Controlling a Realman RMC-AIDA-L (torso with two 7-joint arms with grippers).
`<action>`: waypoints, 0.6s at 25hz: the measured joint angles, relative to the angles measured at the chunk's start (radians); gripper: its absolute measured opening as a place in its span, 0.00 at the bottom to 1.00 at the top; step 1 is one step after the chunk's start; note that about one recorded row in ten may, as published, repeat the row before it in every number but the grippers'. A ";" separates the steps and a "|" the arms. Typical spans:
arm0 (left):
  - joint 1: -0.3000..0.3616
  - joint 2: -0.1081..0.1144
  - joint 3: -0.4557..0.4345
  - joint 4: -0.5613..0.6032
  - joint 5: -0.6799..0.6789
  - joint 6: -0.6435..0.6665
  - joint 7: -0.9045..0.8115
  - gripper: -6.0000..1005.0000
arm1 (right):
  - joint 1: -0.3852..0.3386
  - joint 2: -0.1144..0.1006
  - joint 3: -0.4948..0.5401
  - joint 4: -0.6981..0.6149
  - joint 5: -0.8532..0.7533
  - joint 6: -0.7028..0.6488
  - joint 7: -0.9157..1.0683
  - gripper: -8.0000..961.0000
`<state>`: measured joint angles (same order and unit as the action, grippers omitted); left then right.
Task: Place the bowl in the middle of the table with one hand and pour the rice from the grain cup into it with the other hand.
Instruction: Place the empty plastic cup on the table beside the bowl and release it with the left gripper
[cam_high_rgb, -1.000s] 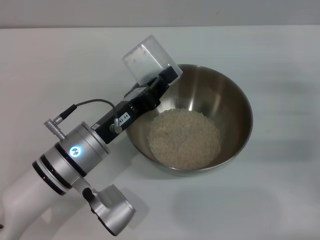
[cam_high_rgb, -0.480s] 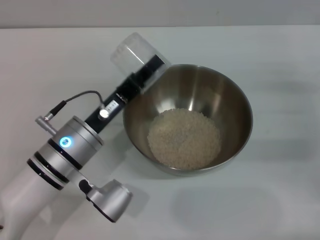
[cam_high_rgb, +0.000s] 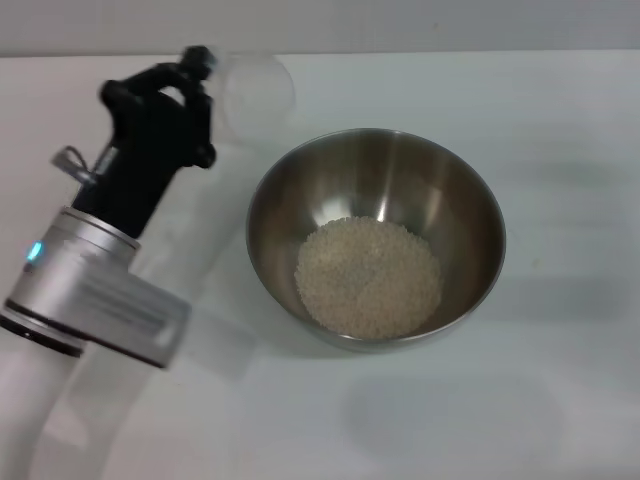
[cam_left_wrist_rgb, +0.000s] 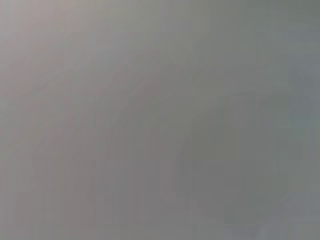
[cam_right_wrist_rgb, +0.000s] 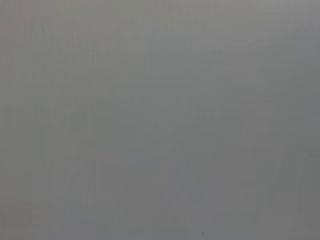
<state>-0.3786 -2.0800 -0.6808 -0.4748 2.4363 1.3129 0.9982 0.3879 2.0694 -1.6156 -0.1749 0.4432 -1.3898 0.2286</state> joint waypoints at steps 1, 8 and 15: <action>0.000 0.000 -0.004 0.006 -0.058 -0.017 -0.140 0.11 | 0.001 0.000 -0.001 0.000 0.000 0.000 0.003 0.52; -0.003 0.000 -0.007 0.017 -0.192 -0.137 -0.451 0.11 | 0.002 0.001 -0.003 -0.002 -0.001 -0.004 0.008 0.52; -0.005 0.000 -0.011 0.019 -0.295 -0.286 -0.693 0.12 | -0.001 0.002 -0.004 -0.003 -0.004 -0.021 0.010 0.52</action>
<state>-0.3837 -2.0801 -0.6917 -0.4559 2.1413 1.0269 0.3056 0.3870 2.0719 -1.6199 -0.1780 0.4391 -1.4109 0.2388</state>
